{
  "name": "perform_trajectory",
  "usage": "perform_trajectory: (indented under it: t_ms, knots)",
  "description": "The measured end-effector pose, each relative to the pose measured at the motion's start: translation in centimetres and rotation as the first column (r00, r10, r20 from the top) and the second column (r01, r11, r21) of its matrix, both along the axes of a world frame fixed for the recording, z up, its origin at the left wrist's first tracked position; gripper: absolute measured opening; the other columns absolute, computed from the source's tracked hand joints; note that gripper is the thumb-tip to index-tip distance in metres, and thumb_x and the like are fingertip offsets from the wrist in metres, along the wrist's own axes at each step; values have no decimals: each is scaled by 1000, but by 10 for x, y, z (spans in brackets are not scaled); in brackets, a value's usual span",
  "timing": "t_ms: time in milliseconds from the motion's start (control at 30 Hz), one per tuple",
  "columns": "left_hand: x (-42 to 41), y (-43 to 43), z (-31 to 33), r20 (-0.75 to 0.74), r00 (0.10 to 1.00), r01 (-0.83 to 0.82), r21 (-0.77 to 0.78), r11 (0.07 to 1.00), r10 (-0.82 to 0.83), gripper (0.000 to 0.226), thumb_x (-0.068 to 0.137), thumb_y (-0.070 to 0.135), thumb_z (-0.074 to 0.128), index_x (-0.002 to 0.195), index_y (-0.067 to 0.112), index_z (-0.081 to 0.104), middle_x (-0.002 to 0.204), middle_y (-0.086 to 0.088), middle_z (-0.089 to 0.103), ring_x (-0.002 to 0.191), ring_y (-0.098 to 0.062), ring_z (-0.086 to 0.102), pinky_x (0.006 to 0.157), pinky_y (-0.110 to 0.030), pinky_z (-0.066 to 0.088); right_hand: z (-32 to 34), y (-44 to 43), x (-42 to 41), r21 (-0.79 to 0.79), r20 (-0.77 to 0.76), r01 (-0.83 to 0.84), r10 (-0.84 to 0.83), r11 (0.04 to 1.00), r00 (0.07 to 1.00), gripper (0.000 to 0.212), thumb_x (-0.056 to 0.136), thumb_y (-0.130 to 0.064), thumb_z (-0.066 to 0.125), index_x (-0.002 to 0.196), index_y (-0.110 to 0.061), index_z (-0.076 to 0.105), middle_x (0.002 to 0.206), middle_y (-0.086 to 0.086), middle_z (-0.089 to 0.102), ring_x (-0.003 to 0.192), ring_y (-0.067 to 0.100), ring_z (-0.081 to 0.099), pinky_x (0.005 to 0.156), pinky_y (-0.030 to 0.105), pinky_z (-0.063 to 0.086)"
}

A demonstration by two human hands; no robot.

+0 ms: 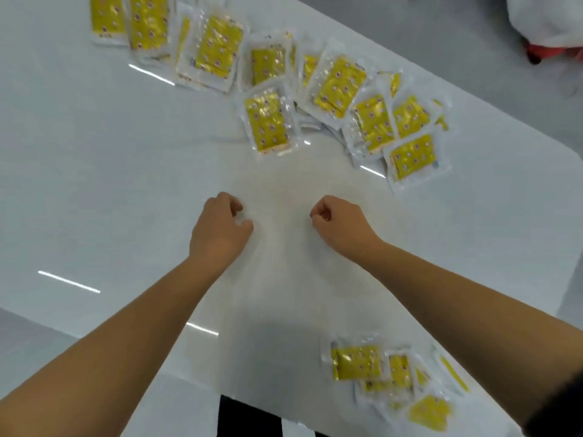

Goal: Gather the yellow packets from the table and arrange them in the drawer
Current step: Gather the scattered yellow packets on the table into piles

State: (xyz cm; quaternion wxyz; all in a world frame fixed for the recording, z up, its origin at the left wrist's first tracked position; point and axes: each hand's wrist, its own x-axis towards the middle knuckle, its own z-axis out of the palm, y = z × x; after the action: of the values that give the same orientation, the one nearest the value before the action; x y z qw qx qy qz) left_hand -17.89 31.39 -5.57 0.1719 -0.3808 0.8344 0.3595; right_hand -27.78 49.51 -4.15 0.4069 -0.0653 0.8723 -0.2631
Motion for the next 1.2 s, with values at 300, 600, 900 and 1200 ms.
perform_trajectory:
  t_ms: [300,600,900,1200]
  knots:
    - [64,157,11,132,990,27,208,978,-55,18,80,19,65,95,21,56,98,2,58,90,-17,57,76,-27,44,6,153,57,134,46,-319,316,938,948,16,91,-15,49,102,-15,61,92,-4,55,87,17,55,79,29,47]
    - [109,232,2,254,583,812,-197,549,-771,71,77,52,66,133,20,35,127,-3,41,112,-23,44,88,-34,35,-2,224,110,234,-49,-402,423,885,905,23,90,-16,51,113,-18,56,109,-1,58,101,20,54,86,33,45]
    - [104,246,1,248,660,737,-29,675,-709,17,85,35,60,88,21,51,92,6,51,92,-17,55,83,-32,29,0,262,121,383,-238,-325,433,865,870,43,85,-15,55,127,-21,50,127,1,50,115,22,48,94,35,35]
    - [115,277,23,97,794,543,330,772,-600,14,89,26,62,89,17,51,80,4,55,73,-17,53,63,-31,43,5,303,100,458,-191,-102,209,883,959,75,79,-34,67,142,-25,27,141,7,33,122,32,41,93,48,40]
